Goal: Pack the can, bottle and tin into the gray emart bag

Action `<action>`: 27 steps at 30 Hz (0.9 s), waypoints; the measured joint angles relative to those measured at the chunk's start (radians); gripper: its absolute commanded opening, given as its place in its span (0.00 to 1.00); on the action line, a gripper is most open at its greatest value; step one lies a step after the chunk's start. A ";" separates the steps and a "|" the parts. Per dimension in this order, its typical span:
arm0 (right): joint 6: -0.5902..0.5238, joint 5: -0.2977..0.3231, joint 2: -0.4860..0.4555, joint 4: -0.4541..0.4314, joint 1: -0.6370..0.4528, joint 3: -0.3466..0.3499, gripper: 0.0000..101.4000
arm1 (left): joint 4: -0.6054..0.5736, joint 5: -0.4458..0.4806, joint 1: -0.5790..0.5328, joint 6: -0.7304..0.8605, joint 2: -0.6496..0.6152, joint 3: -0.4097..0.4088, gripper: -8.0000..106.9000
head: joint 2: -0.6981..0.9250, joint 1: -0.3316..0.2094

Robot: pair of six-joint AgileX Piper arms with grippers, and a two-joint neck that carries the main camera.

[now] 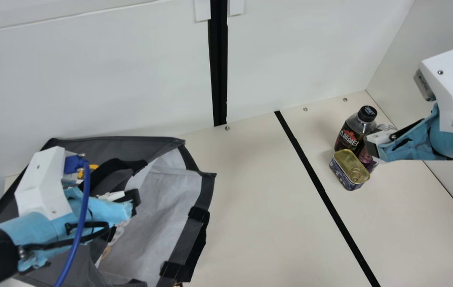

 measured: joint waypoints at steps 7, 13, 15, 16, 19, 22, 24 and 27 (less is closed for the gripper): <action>0.000 0.000 0.000 0.000 0.000 0.000 0.90 | -0.143 0.023 0.046 0.073 0.004 0.011 0.16 | 0.000 0.000; 0.000 0.000 0.000 0.000 0.000 0.000 0.90 | -0.223 0.035 0.076 0.115 0.011 0.023 0.16 | 0.000 0.000; 0.000 0.000 0.000 0.000 0.000 0.000 0.90 | -0.240 0.035 0.083 0.122 0.012 0.027 0.16 | 0.000 0.000; 0.000 0.000 0.000 0.000 0.000 0.000 0.90 | -0.246 0.035 0.087 0.126 0.014 0.031 0.16 | 0.000 0.000; 0.000 0.000 0.000 0.000 0.000 0.000 0.90 | -0.258 0.035 0.096 0.131 0.016 0.038 0.16 | 0.000 0.000; 0.000 0.000 0.000 0.000 0.000 0.000 0.90 | -0.267 0.031 0.103 0.137 0.016 0.045 0.16 | 0.002 0.002; 0.000 0.000 0.000 0.000 0.000 0.000 0.90 | -0.275 0.028 0.107 0.140 0.016 0.048 0.16 | 0.002 0.000; 0.000 0.000 0.000 0.000 0.000 0.000 0.90 | -0.278 0.026 0.111 0.145 0.017 0.057 0.16 | 0.002 0.000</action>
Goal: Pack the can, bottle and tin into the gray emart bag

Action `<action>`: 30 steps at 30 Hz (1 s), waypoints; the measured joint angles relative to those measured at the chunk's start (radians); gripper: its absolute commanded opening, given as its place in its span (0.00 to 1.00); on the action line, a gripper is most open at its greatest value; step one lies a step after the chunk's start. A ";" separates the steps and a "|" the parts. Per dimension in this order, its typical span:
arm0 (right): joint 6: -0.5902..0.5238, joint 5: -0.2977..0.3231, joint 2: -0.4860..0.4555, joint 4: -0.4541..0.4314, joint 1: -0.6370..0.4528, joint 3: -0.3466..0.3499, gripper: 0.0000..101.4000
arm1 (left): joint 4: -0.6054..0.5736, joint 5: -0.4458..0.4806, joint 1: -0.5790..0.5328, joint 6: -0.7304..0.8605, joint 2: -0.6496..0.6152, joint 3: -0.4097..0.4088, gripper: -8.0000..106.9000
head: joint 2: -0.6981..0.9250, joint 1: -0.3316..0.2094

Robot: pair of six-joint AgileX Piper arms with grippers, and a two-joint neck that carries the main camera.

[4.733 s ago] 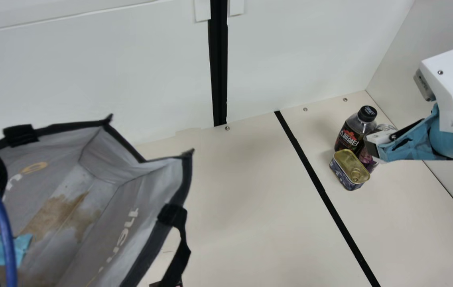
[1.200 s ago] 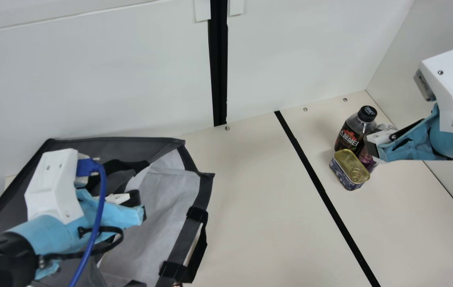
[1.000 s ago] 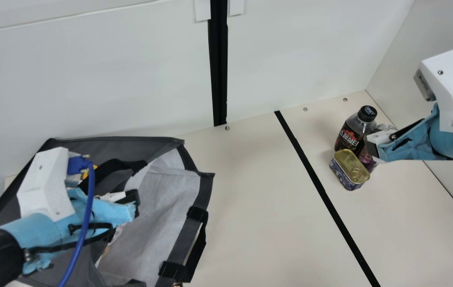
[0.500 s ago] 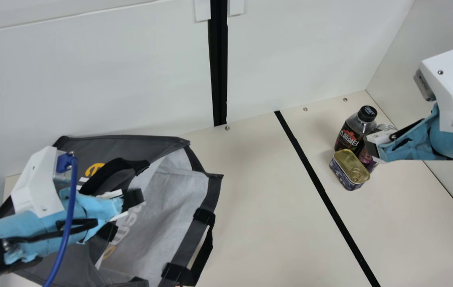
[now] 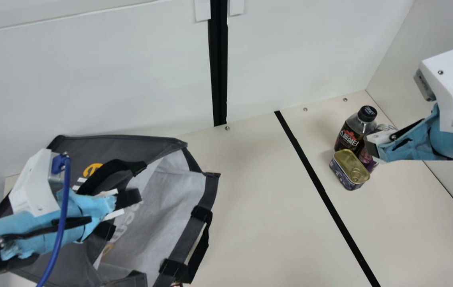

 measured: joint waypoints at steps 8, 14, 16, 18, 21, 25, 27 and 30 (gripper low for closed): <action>0.000 0.000 0.000 0.000 0.000 0.000 0.90 | -0.015 -0.016 0.009 0.018 0.006 0.022 0.16 | -0.002 0.000; 0.000 0.000 0.000 0.000 0.000 0.000 0.90 | -0.027 -0.019 0.011 0.031 0.016 0.026 0.16 | -0.002 0.000; 0.000 0.000 0.000 0.000 0.000 0.000 0.90 | -0.026 -0.021 0.011 0.032 0.019 0.028 0.16 | 0.000 0.000; 0.000 0.000 0.000 0.000 0.000 0.000 0.90 | -0.026 -0.021 0.011 0.033 0.019 0.028 0.16 | -0.002 0.000; 0.000 0.000 0.000 0.000 0.000 0.000 0.90 | -0.026 -0.021 0.011 0.033 0.019 0.028 0.16 | 0.000 0.000; 0.000 0.000 0.000 0.000 0.000 0.000 0.90 | -0.026 -0.021 0.011 0.033 0.019 0.028 0.16 | -0.002 0.000; 0.000 0.000 0.000 0.000 0.000 0.000 0.90 | -0.026 -0.021 0.011 0.033 0.019 0.028 0.16 | -0.002 0.000; 0.000 0.000 0.000 0.000 0.000 0.000 0.90 | -0.026 -0.021 0.011 0.033 0.019 0.028 0.16 | 0.000 0.000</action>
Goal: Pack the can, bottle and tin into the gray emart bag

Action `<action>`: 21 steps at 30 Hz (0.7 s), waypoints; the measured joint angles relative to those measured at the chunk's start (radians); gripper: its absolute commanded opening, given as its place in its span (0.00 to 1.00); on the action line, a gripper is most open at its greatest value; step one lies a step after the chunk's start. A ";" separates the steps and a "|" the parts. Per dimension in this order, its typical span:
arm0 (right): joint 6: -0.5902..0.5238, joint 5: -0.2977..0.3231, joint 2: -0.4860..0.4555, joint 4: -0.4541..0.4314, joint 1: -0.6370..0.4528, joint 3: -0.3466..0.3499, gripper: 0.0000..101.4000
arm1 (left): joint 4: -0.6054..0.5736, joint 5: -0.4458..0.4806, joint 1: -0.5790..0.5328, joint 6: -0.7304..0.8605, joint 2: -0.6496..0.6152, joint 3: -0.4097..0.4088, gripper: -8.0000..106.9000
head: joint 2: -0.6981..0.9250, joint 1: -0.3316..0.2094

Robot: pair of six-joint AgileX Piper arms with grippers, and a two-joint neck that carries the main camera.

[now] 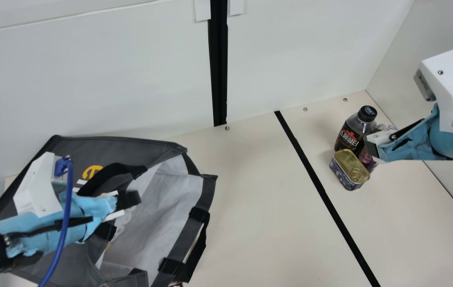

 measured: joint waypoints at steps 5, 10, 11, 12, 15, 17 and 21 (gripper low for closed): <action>0.000 0.000 0.000 0.000 0.000 0.000 0.90 | 0.000 0.000 0.000 0.000 0.000 0.000 0.16 | -0.002 0.000; 0.000 0.000 0.000 0.000 0.000 0.000 0.90 | 0.000 0.000 0.000 0.000 0.000 0.000 0.16 | 0.000 0.000; 0.000 0.000 0.000 0.000 0.000 0.000 0.90 | 0.000 0.000 0.000 0.000 0.000 0.000 0.16 | 0.000 0.000; 0.000 0.000 0.000 0.000 0.000 0.000 0.90 | 0.000 0.000 0.000 0.000 0.000 0.000 0.16 | 0.000 0.000; 0.000 0.000 0.000 0.000 0.000 0.000 0.90 | 0.000 0.000 0.000 0.000 0.000 0.000 0.16 | 0.000 0.000; 0.000 0.000 0.000 0.000 0.000 0.000 0.90 | 0.000 0.000 0.000 0.000 0.000 0.000 0.16 | -0.002 0.000; 0.000 0.000 0.000 0.000 0.000 0.000 0.90 | 0.000 0.000 0.000 0.000 0.000 0.000 0.16 | -0.002 0.000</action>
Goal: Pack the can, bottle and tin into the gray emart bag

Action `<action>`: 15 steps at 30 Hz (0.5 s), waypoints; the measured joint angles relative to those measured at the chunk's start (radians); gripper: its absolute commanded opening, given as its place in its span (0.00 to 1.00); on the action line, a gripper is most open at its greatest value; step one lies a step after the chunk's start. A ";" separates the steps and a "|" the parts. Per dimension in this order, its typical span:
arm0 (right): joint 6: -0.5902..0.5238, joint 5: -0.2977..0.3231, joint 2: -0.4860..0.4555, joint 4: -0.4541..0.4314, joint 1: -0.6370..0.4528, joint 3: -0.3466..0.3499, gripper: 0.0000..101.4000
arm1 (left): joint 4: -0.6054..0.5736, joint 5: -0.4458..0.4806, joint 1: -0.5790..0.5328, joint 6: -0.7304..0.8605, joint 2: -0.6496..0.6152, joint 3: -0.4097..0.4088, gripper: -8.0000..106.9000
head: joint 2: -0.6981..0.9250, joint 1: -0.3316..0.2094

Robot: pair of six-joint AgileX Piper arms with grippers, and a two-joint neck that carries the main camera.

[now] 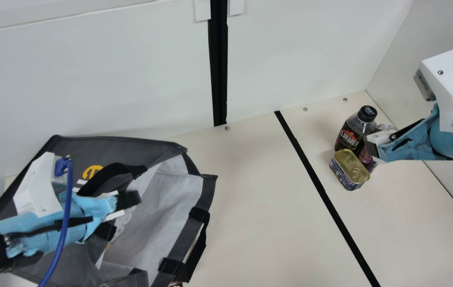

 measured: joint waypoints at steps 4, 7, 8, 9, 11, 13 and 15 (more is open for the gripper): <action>0.000 0.000 0.000 0.000 0.000 0.000 0.90 | 0.000 0.000 0.000 0.000 0.000 0.000 0.16 | 0.002 0.000; 0.000 0.000 0.000 0.000 0.000 0.000 0.90 | 0.000 0.000 0.000 0.000 0.000 0.000 0.16 | 0.000 0.000; 0.000 0.000 0.000 0.000 0.000 0.000 0.90 | 0.000 0.000 0.000 0.000 0.000 0.000 0.16 | 0.000 0.000; 0.000 0.000 0.000 0.000 0.000 0.000 0.90 | 0.000 0.000 0.000 0.000 0.000 0.000 0.16 | 0.000 0.000; 0.000 0.000 0.000 0.000 0.000 0.000 0.90 | 0.000 0.000 0.000 0.000 0.000 0.000 0.16 | 0.000 0.000; 0.000 0.000 0.000 0.000 0.000 0.000 0.90 | 0.000 0.000 0.000 0.000 0.000 0.000 0.16 | 0.002 0.000; 0.000 0.000 0.000 0.000 0.000 0.000 0.90 | 0.000 0.000 0.000 0.000 0.000 0.000 0.16 | 0.000 0.000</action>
